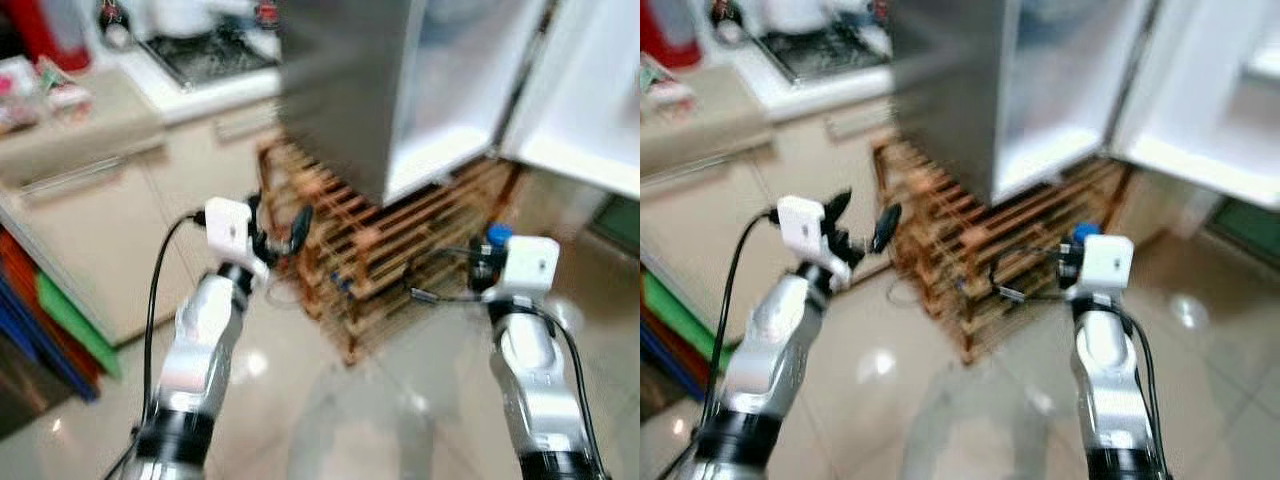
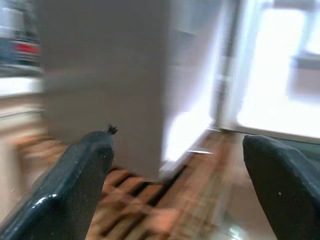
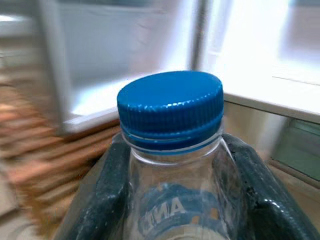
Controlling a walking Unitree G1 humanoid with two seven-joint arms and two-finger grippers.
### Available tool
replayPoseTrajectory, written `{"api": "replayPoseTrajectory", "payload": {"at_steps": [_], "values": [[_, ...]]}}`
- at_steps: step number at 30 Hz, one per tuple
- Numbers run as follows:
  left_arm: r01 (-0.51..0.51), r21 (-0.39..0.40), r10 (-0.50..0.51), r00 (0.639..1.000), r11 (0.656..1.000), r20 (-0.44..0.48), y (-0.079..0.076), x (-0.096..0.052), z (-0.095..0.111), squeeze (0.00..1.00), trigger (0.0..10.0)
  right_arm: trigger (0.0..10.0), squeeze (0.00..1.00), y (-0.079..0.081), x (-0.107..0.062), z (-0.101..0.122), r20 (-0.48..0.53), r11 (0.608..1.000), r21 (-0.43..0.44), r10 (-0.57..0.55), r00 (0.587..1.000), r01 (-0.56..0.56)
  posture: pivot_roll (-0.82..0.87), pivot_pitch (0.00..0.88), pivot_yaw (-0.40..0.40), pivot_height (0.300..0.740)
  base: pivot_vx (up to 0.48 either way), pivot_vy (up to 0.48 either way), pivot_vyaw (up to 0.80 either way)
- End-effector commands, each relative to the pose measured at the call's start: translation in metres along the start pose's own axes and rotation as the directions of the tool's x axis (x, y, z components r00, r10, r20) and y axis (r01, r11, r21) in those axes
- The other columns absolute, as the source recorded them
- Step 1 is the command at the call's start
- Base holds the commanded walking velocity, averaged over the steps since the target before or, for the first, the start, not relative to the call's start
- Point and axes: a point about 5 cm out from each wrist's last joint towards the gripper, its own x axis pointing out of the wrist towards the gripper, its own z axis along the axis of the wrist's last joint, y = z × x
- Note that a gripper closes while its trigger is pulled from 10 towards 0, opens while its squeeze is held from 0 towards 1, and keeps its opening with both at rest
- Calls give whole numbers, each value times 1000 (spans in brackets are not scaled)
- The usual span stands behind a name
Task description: Restocking fridge
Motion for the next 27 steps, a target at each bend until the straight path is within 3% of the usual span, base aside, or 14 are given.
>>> {"api": "replayPoseTrajectory", "payload": {"at_steps": [1,7,10,14,23,26,27], "values": [[-11,34,11,1000,999,-9,7,0,2,0,10000,10000,0,6,3,12,62,1000,10,12,998,-13,-132,0,52,740,0,0,-663],[7,37,-7,1000,999,-15,7,0,2,0,10000,10000,0,0,4,14,79,1000,-17,-19,997,20,-144,0,72,740,0,0,-679],[-14,28,15,999,1000,-38,12,-2,-5,0,10000,10000,0,-2,3,11,67,1000,-18,-22,998,23,-149,0,82,740,0,0,0],[-168,-71,159,980,983,-120,33,-12,-21,0,10000,10000,0,1,1,7,46,1000,-22,-14,999,15,-147,0,83,740,0,0,-387],[-138,-25,135,986,990,-95,28,-9,-19,0,10000,10000,0,1,2,1,37,1000,-25,-2,999,3,-129,0,66,740,0,0,-772],[-193,8,192,974,981,-119,40,-14,-24,0,10000,10000,0,2,1,1,38,1000,-25,2,999,-1,-129,0,74,740,0,0,-771],[-334,6,331,929,942,-166,64,-28,-34,0,10000,10000,0,3,-1,0,38,1000,-25,1,999,0,-134,0,80,740,0,0,-769]]}}
